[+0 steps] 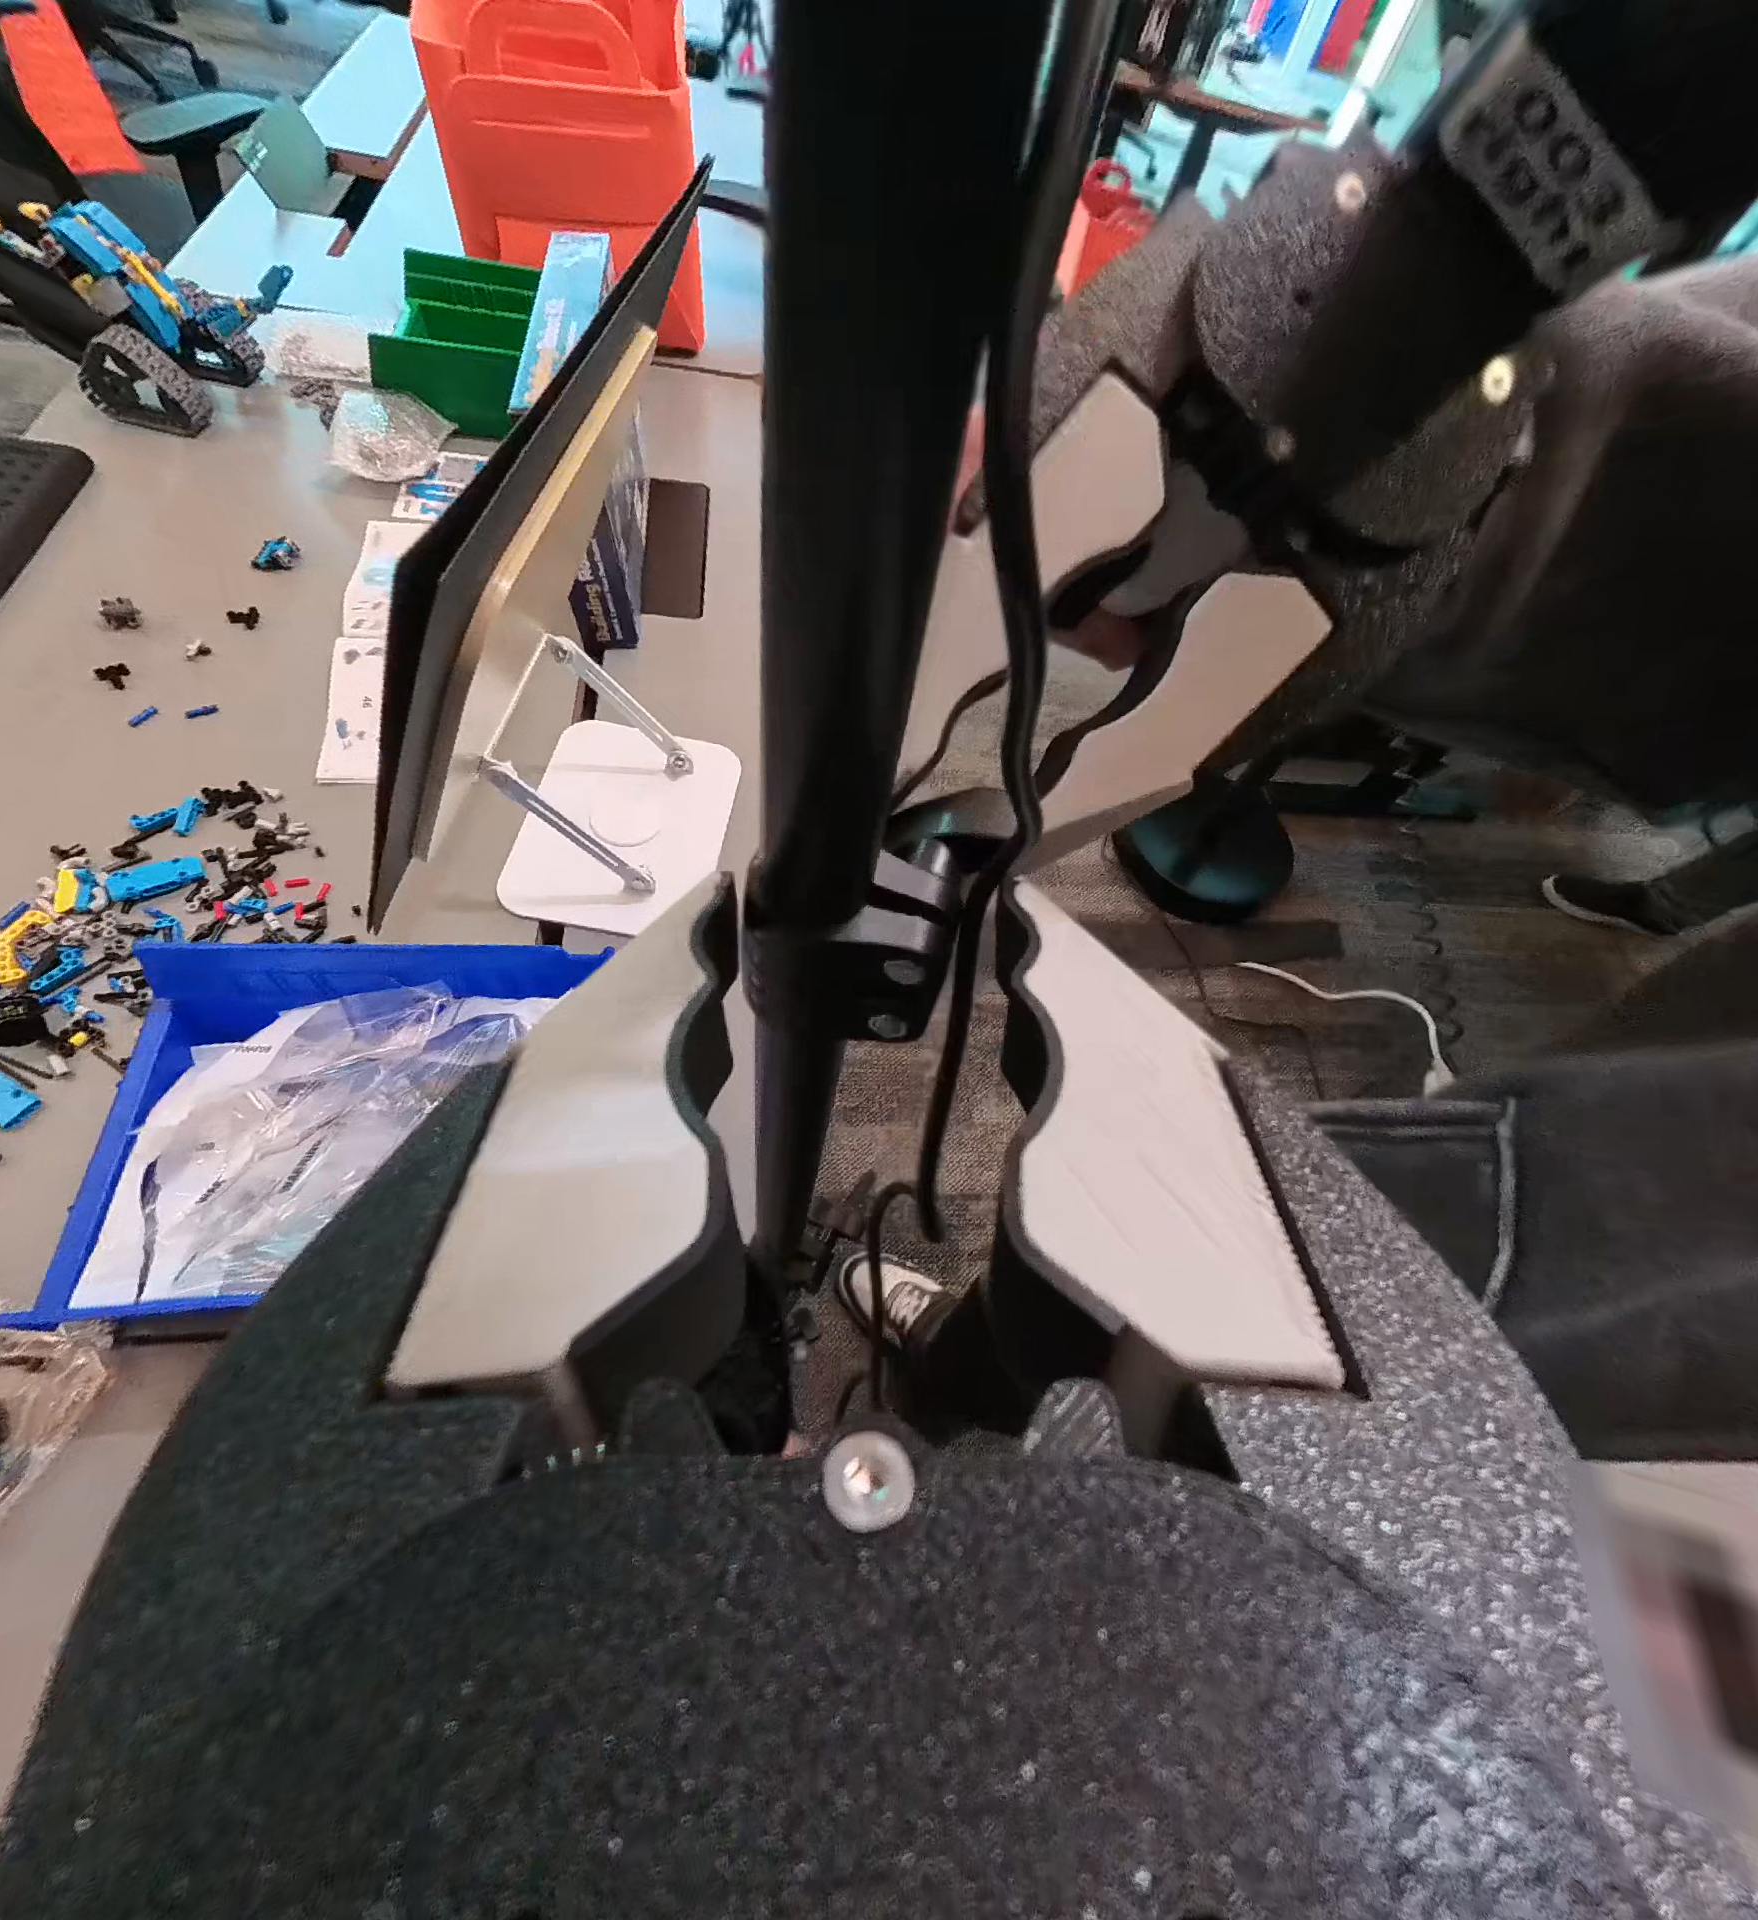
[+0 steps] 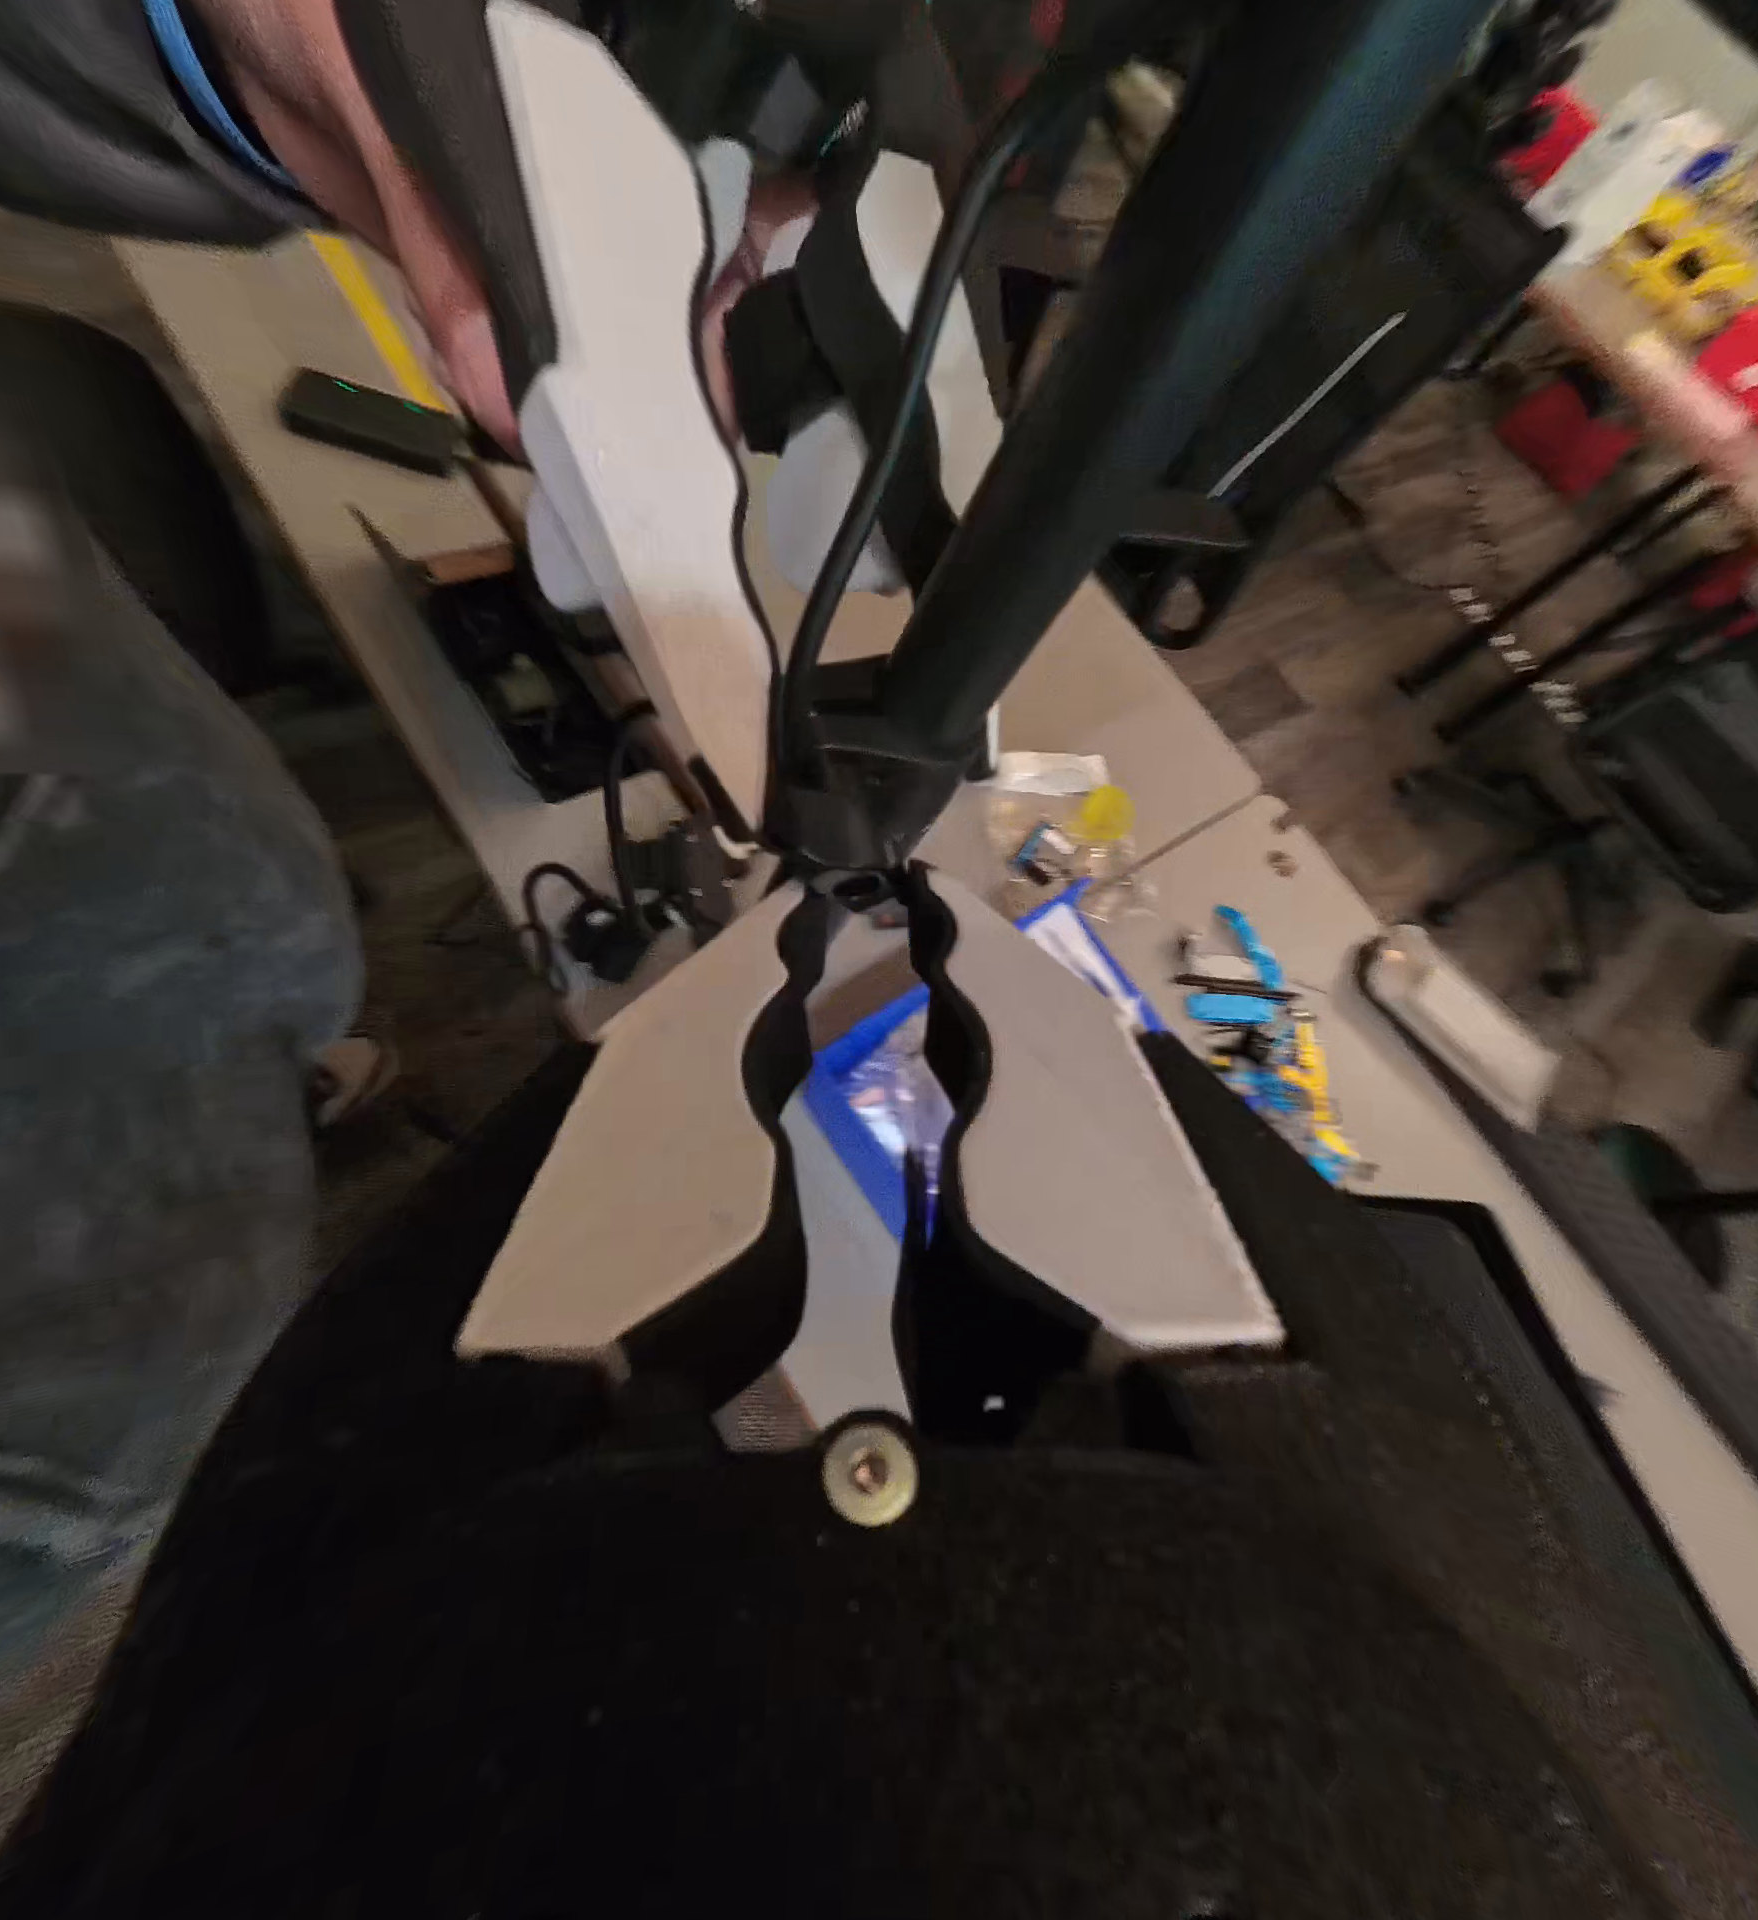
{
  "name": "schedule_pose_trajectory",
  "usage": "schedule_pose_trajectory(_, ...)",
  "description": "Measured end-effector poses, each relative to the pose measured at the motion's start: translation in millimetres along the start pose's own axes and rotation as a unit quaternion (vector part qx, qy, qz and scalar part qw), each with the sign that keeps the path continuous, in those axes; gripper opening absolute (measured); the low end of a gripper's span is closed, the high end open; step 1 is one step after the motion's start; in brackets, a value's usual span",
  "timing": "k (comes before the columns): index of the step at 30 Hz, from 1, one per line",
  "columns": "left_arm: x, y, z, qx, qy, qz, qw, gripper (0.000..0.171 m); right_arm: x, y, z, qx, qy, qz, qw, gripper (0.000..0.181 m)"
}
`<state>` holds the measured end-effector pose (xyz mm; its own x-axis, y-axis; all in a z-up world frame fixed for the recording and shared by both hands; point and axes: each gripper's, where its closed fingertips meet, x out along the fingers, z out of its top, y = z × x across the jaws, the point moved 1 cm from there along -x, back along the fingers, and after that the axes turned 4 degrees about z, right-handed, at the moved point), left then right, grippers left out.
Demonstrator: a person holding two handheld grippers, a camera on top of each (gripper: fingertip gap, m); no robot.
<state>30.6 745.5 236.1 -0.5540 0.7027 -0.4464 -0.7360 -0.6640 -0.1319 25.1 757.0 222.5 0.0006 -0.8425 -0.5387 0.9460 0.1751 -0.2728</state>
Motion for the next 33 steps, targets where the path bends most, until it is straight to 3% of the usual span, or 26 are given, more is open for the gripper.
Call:
schedule_pose_trajectory(2, 3.6, 0.2, -1.3, 0.011, 0.004, 0.011, 1.000, 0.047, -0.6, 2.5, -0.7, 0.052, 0.000, 0.066, 0.996, 0.016)
schedule_pose_trajectory(3, 3.7, 0.2, -1.5, 0.015, 0.005, 0.012, 1.000, 0.046, -1.9, -0.6, -4.1, 0.086, 0.007, 0.090, 0.992, 0.004)
schedule_pose_trajectory(6, 3.4, 0.4, -1.9, 0.016, 0.014, 0.012, 1.000, 0.046, -10.4, -7.2, -0.7, 0.235, -0.037, 0.194, 0.952, 0.000)
schedule_pose_trajectory(7, 3.9, 0.7, -1.7, 0.014, 0.016, 0.014, 1.000, 0.046, -11.5, -5.9, -1.5, 0.243, -0.036, 0.211, 0.946, 0.000)
schedule_pose_trajectory(10, 5.5, -0.2, -1.1, 0.005, 0.026, 0.012, 1.000, 0.046, -15.3, -8.3, -3.2, 0.154, -0.038, 0.162, 0.974, 0.000)
schedule_pose_trajectory(13, 0.5, 0.4, -2.1, -0.027, 0.037, -0.003, 0.999, 0.048, -18.0, -3.5, -3.0, 0.042, -0.038, 0.109, 0.992, 0.044)
schedule_pose_trajectory(15, -2.5, 1.5, -5.2, -0.028, 0.043, -0.007, 0.999, 0.048, -12.0, 2.5, -3.3, -0.023, -0.014, 0.089, 0.996, 0.058)
schedule_pose_trajectory(20, -3.8, 1.9, -10.4, -0.010, 0.068, -0.009, 0.998, 0.045, 2.0, 1.4, 7.4, -0.100, 0.017, 0.070, 0.992, 0.023)
schedule_pose_trajectory(24, -5.5, 5.4, -11.5, 0.003, 0.069, -0.001, 0.998, 0.044, 3.8, 1.7, 6.0, -0.076, 0.044, 0.101, 0.991, 0.018)
schedule_pose_trajectory(33, -3.2, 4.2, -12.1, 0.033, 0.061, 0.009, 0.998, 0.043, 1.2, 5.8, 2.8, 0.081, 0.079, 0.186, 0.976, 0.019)
